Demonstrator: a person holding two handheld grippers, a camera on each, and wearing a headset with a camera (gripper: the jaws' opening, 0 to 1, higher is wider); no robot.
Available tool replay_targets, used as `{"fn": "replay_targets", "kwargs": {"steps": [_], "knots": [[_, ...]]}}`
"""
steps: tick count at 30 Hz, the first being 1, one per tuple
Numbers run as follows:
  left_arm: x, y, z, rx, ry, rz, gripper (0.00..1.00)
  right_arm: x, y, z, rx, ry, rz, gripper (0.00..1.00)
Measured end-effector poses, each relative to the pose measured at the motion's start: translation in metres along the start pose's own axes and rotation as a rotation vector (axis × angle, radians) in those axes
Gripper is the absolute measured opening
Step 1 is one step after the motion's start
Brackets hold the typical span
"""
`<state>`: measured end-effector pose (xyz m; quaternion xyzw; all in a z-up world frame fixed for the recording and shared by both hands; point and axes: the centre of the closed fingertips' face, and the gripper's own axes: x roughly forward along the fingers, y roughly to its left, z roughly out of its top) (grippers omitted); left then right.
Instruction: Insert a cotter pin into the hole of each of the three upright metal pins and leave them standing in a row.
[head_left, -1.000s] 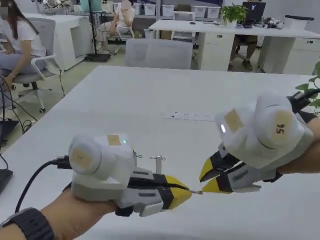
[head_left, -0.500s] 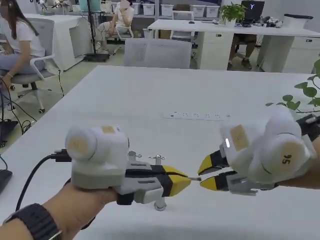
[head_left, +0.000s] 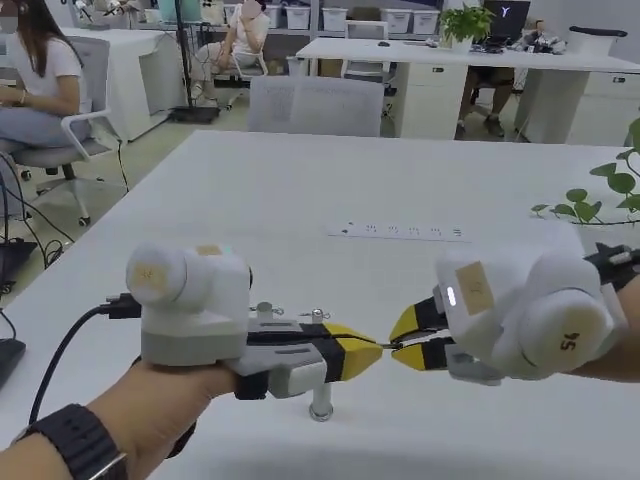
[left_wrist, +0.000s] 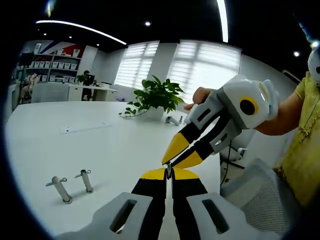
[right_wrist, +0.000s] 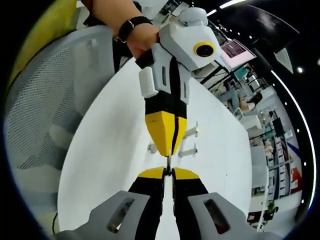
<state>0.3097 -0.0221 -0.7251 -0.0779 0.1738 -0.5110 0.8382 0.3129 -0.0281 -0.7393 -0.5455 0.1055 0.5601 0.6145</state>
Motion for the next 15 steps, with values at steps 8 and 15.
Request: {"fn": "replay_targets", "kwargs": {"steps": [8, 15], "knots": [[-0.001, -0.002, -0.003, -0.057, 0.011, -0.005, 0.01, -0.001, 0.002, 0.001, -0.014, 0.005, 0.014, 0.04], [0.002, -0.008, -0.015, 0.183, 0.072, -0.013, 0.02, -0.001, 0.012, -0.001, 0.023, 0.019, 0.094, 0.03]]}}
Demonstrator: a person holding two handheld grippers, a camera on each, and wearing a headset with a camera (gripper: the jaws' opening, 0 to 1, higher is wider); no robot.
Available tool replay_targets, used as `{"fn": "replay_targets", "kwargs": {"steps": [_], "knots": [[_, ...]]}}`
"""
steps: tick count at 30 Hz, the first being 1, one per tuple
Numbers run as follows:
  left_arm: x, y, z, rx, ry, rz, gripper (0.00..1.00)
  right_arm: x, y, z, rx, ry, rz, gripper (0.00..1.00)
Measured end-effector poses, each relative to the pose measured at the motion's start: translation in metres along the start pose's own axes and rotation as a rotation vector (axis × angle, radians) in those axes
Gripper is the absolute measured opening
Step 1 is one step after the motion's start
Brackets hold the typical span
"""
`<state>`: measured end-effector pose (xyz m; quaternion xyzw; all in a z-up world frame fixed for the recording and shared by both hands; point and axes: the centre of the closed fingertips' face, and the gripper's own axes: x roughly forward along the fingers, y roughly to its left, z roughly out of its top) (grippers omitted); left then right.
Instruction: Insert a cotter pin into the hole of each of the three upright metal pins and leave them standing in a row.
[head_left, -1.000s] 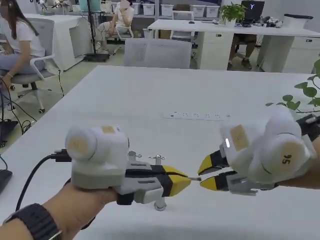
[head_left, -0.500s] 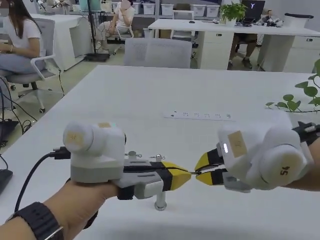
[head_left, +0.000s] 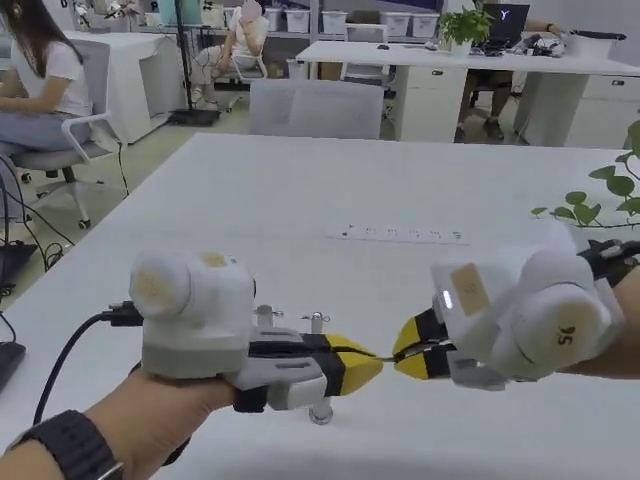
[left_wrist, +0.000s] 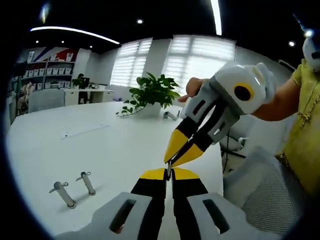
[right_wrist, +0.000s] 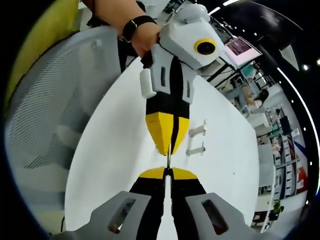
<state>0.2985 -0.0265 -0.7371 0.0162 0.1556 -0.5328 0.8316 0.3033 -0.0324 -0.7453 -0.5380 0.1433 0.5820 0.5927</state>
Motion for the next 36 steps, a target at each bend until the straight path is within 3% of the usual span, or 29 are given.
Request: {"fn": "replay_targets", "kwargs": {"steps": [5, 8, 13, 15, 16, 17, 19, 26, 31, 36], "knots": [[0.003, -0.004, -0.013, 0.094, 0.056, 0.001, 0.01, 0.001, 0.010, 0.000, 0.047, 0.002, 0.067, 0.02], [0.003, -0.004, -0.012, 0.092, 0.051, -0.004, 0.03, 0.002, 0.015, -0.001, 0.073, 0.009, 0.106, 0.02], [0.002, -0.004, -0.014, 0.136, 0.061, -0.007, 0.06, 0.003, 0.018, -0.003, 0.108, 0.022, 0.147, 0.03], [0.002, -0.005, -0.015, 0.159, 0.063, -0.014, 0.08, 0.002, 0.026, -0.004, 0.167, 0.034, 0.201, 0.03], [0.001, -0.005, -0.015, 0.165, 0.061, -0.014, 0.09, 0.002, 0.023, -0.003, 0.162, 0.024, 0.195, 0.03], [0.000, -0.006, -0.015, 0.177, 0.060, -0.021, 0.09, 0.002, 0.028, -0.004, 0.196, 0.034, 0.224, 0.03], [-0.003, -0.005, -0.015, 0.187, 0.052, -0.021, 0.11, 0.002, 0.025, -0.006, 0.193, 0.040, 0.225, 0.03], [-0.019, 0.012, -0.007, 0.197, 0.003, 0.018, 0.30, 0.002, 0.022, -0.018, 0.243, 0.093, 0.250, 0.03], [-0.025, 0.034, -0.013, 0.188, 0.013, 0.047, 0.37, 0.005, 0.019, -0.022, 0.280, 0.108, 0.258, 0.03], [-0.023, 0.048, -0.025, 0.193, 0.009, 0.025, 0.42, 0.009, 0.018, -0.028, 0.333, 0.141, 0.280, 0.03]]}}
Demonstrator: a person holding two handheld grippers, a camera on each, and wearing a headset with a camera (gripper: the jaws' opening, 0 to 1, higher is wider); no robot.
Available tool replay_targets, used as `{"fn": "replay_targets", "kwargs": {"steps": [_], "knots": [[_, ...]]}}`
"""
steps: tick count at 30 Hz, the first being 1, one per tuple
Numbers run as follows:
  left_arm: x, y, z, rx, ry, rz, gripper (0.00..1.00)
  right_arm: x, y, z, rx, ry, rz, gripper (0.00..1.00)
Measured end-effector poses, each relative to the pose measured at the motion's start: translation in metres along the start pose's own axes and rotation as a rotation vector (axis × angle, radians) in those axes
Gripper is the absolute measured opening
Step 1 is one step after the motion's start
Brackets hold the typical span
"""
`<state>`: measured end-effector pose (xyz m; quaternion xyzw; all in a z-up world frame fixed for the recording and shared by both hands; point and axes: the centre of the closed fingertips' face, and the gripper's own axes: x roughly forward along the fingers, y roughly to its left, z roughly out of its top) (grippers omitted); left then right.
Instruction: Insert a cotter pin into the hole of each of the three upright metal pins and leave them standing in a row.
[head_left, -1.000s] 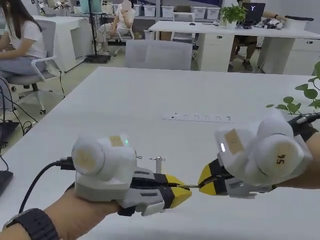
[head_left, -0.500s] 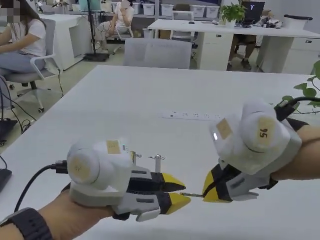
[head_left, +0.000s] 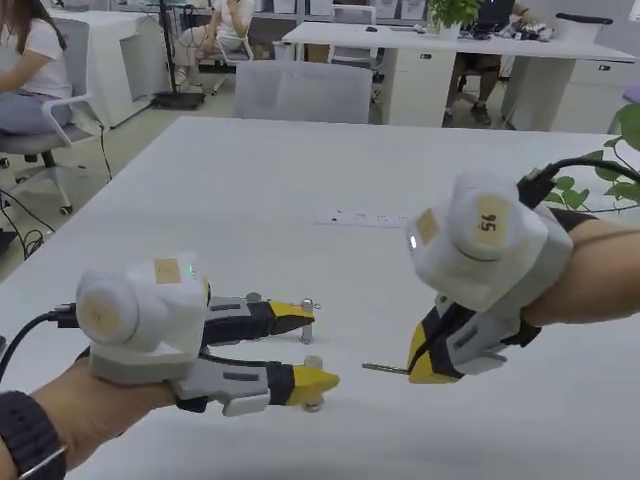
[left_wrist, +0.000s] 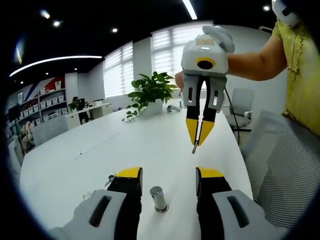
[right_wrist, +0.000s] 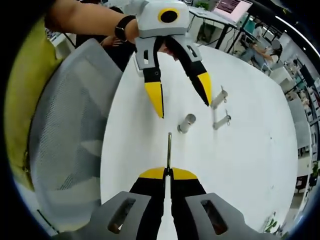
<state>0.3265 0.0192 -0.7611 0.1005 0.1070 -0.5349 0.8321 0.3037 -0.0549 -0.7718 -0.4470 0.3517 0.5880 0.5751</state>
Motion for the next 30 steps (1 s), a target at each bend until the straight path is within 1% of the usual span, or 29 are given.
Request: {"fn": "replay_targets", "kwargs": {"steps": [2, 3, 4, 6, 7, 8, 10, 13, 17, 20, 24, 30], "knots": [[0.002, 0.001, -0.006, -0.004, 0.004, -0.010, 0.46, 0.001, -0.002, -0.002, 0.020, 0.014, 0.005, 0.03], [0.003, 0.002, -0.011, -0.012, 0.010, -0.018, 0.47, 0.002, -0.004, -0.002, 0.018, 0.018, 0.001, 0.03], [0.004, 0.002, -0.013, -0.017, 0.006, -0.028, 0.49, 0.003, -0.006, -0.002, 0.024, 0.020, -0.001, 0.03], [0.005, 0.005, -0.018, -0.025, 0.006, -0.030, 0.50, 0.005, -0.007, -0.002, 0.031, 0.025, 0.006, 0.03], [0.006, 0.004, -0.020, -0.037, 0.002, -0.042, 0.49, 0.005, -0.008, -0.002, 0.032, 0.025, 0.005, 0.03], [0.007, 0.005, -0.023, -0.029, 0.001, -0.045, 0.49, 0.007, -0.008, -0.002, 0.045, 0.025, 0.016, 0.03], [0.010, 0.005, -0.028, -0.029, 0.009, -0.057, 0.44, 0.009, -0.010, -0.003, 0.049, 0.024, 0.017, 0.03], [0.014, 0.006, -0.035, -0.038, 0.022, -0.069, 0.42, 0.013, -0.013, -0.005, 0.063, 0.030, 0.025, 0.03], [0.023, 0.009, -0.049, -0.054, 0.040, -0.084, 0.36, 0.018, -0.016, -0.006, 0.079, 0.033, 0.035, 0.03], [0.027, 0.010, -0.053, -0.061, 0.043, -0.089, 0.31, 0.023, -0.017, -0.006, 0.089, 0.034, 0.046, 0.03], [0.030, 0.010, -0.056, -0.067, 0.037, -0.093, 0.26, 0.032, -0.019, -0.005, 0.103, 0.048, 0.065, 0.03], [0.032, 0.012, -0.060, -0.061, 0.044, -0.093, 0.19, 0.045, -0.020, -0.001, 0.104, 0.073, 0.073, 0.03]]}}
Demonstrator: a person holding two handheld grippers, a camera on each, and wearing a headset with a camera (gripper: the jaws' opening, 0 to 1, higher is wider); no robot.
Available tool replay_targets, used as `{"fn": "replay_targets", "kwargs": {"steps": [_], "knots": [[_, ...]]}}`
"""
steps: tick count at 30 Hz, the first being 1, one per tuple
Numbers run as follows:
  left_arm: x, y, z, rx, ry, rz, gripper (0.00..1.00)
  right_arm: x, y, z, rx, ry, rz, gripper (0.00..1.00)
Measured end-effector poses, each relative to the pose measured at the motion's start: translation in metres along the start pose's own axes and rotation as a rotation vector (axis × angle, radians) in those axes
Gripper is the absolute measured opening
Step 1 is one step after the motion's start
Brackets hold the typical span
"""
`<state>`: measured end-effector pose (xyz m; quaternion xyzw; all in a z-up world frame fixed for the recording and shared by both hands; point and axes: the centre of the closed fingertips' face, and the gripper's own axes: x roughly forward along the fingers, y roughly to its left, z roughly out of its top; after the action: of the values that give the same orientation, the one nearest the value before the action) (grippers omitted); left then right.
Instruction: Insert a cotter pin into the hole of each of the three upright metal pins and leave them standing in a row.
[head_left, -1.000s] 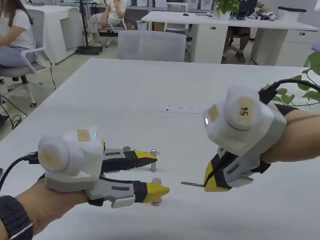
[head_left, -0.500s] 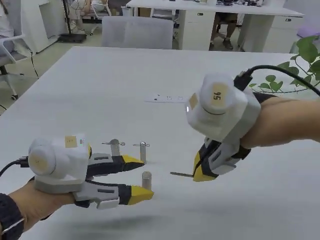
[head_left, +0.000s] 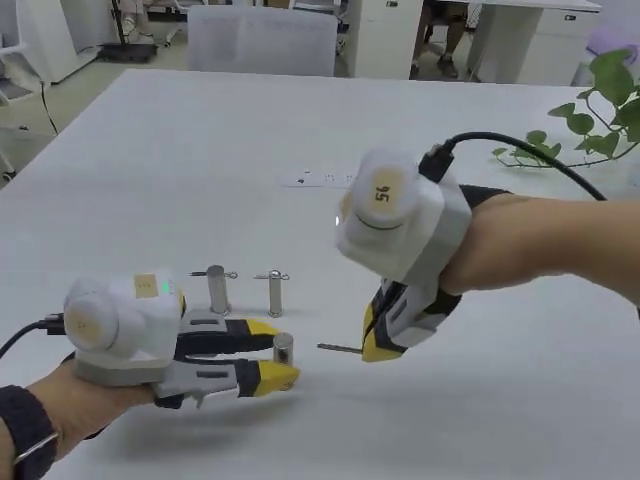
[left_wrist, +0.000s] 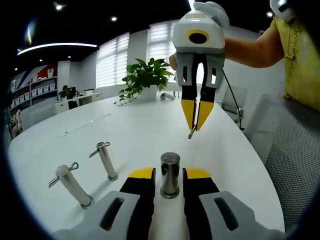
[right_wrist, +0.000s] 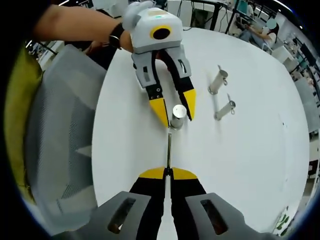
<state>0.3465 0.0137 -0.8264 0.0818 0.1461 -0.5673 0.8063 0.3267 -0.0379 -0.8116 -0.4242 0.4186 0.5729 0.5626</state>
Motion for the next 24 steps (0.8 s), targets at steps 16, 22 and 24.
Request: {"fn": "replay_targets", "kwargs": {"steps": [16, 22, 24], "knots": [[0.002, 0.001, -0.005, 0.008, 0.000, -0.003, 0.12, 0.015, -0.007, 0.008, 0.051, 0.015, -0.027, 0.03], [0.002, 0.003, -0.006, 0.007, 0.000, 0.005, 0.12, 0.016, -0.006, 0.011, 0.050, 0.013, -0.025, 0.03], [0.002, 0.003, -0.007, 0.007, 0.000, 0.010, 0.12, 0.017, -0.007, 0.011, 0.049, 0.014, -0.024, 0.03]]}}
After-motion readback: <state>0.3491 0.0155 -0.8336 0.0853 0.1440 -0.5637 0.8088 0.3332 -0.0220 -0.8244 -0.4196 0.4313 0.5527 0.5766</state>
